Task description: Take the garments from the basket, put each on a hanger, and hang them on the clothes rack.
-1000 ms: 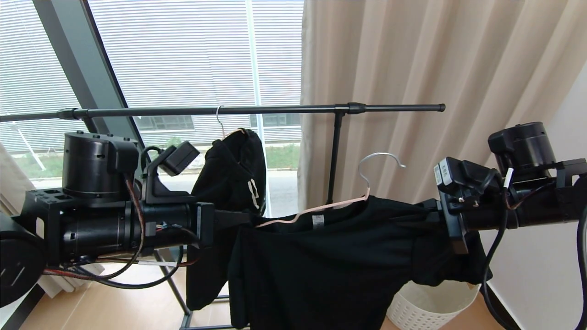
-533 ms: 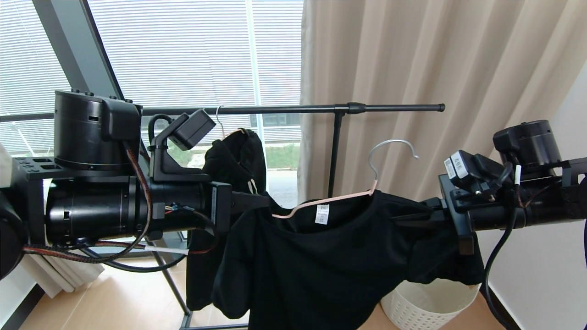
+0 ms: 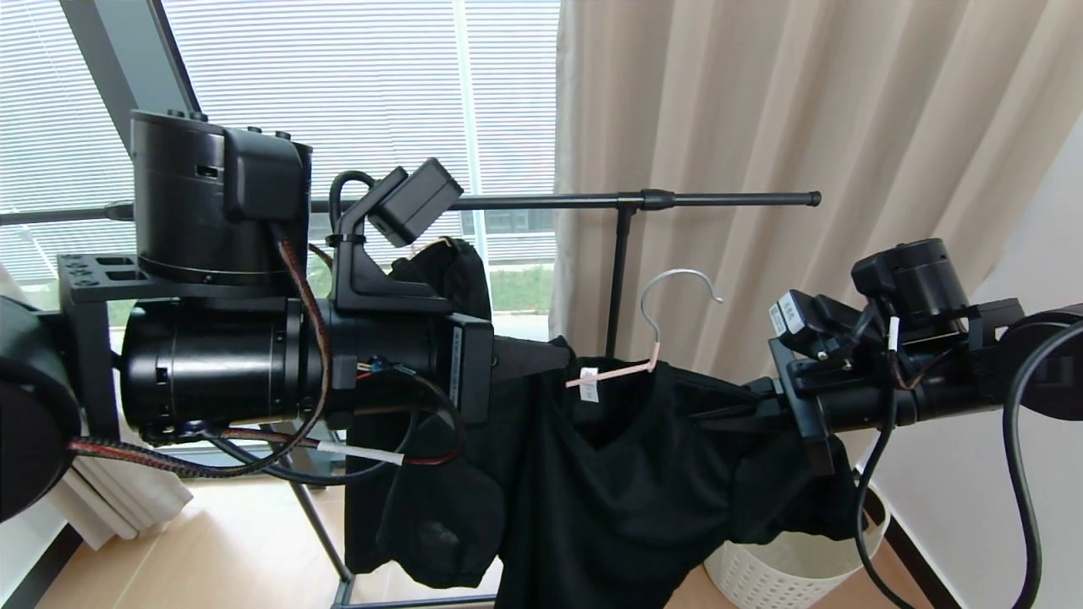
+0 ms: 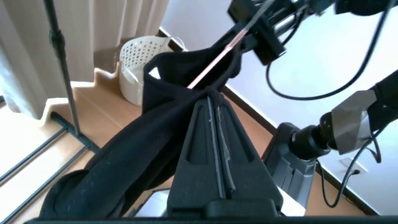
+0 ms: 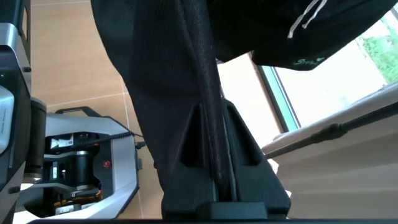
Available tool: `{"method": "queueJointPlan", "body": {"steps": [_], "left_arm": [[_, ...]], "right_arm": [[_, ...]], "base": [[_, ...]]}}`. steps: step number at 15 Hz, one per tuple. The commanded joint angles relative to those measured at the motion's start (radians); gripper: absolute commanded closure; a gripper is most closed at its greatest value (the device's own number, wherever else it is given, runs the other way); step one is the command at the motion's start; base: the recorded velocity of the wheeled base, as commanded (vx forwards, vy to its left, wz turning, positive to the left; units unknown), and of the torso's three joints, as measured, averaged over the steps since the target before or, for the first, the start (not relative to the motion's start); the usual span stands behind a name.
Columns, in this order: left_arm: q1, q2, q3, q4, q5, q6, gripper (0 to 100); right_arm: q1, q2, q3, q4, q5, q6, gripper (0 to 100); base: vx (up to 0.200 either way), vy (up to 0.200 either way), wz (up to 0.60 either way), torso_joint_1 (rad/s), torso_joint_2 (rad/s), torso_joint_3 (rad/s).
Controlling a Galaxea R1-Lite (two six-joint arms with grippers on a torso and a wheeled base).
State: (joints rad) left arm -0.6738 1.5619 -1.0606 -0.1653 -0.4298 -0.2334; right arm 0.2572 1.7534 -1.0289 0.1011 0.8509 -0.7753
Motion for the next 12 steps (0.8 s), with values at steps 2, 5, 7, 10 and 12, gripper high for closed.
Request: {"method": "queueJointPlan", "body": {"steps": [2, 5, 7, 10, 12], "left_arm": [[-0.039, 0.078, -0.091, -0.003, 0.000, -0.001, 100], [-0.070, 0.101, -0.137, -0.003, 0.000, -0.006, 100], [-0.098, 0.116, -0.147, -0.003, 0.002, -0.006, 100], [-0.076, 0.138, -0.128, -0.003, 0.009, -0.003, 100], [-0.052, 0.132, -0.124, -0.003, 0.011, 0.000, 100]], "right_arm": [[0.013, 0.034, -0.002, 0.000, 0.001, 0.004, 100], [0.019, 0.043, -0.002, 0.000, 0.001, 0.004, 100], [0.023, 0.038, -0.002, 0.000, 0.002, 0.004, 100], [0.013, 0.001, -0.002, -0.001, 0.017, 0.005, 100], [-0.007, -0.018, -0.003, -0.001, 0.036, 0.005, 100]], "base": [[0.000, 0.000, 0.00, 0.000, 0.00, 0.000], [0.000, 0.000, 0.00, 0.000, 0.00, 0.000], [0.000, 0.000, 0.00, 0.000, 0.00, 0.000], [0.000, 0.000, 0.00, 0.000, 0.00, 0.000], [0.000, 0.000, 0.00, 0.000, 0.00, 0.000]]}}
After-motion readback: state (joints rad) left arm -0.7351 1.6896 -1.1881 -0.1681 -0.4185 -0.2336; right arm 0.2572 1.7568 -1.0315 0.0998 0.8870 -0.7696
